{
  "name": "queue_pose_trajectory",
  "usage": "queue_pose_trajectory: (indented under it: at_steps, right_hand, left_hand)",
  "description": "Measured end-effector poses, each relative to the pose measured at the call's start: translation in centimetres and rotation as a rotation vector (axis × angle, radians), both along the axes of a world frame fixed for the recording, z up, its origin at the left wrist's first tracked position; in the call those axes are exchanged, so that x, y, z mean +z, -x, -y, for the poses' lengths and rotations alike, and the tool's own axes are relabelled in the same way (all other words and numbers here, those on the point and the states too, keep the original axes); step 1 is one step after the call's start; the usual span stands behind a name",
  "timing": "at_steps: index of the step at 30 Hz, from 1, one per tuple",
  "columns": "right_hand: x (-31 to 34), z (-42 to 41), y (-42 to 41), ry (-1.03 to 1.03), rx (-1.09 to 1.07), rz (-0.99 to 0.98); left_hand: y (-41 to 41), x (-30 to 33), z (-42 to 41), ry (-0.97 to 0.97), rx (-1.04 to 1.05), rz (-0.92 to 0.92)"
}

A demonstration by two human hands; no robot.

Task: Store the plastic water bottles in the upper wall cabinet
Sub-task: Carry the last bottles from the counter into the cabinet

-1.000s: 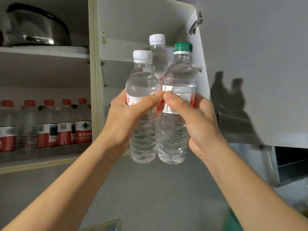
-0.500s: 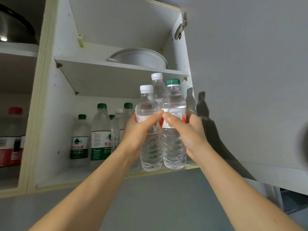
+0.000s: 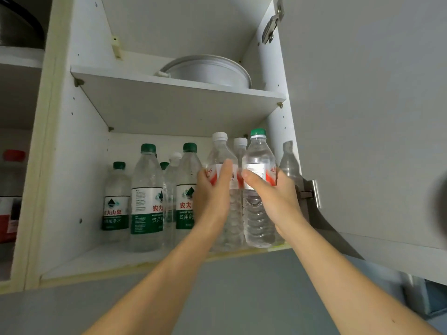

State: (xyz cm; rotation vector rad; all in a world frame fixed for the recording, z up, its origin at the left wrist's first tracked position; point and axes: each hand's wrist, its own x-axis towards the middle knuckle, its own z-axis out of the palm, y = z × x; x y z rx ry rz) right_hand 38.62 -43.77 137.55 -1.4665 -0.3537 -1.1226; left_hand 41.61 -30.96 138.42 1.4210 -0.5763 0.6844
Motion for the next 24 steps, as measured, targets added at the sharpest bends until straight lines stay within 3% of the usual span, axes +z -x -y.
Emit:
queue_pose_trajectory:
  at_steps: [5,10,19,24]
  right_hand:
    - [0.3,0.6,-1.5,0.013,-0.194,-0.045]
    - [-2.3,1.5,-2.9,0.237,-0.380,-0.005]
    - [-4.4,1.1,-3.0,0.484,-0.762,-0.069]
    - [-4.9,0.7,-2.1,0.509,-0.787,-0.158]
  left_hand:
    - [-1.4,-0.7,2.0,-0.006,0.124,0.016]
    - [-2.7,-1.0,3.2,-0.047,0.204,0.086]
    - [-2.3,-1.0,4.0,-0.293,0.326,0.082]
    - [-1.0,-1.9,3.1,-0.578,0.436,0.055]
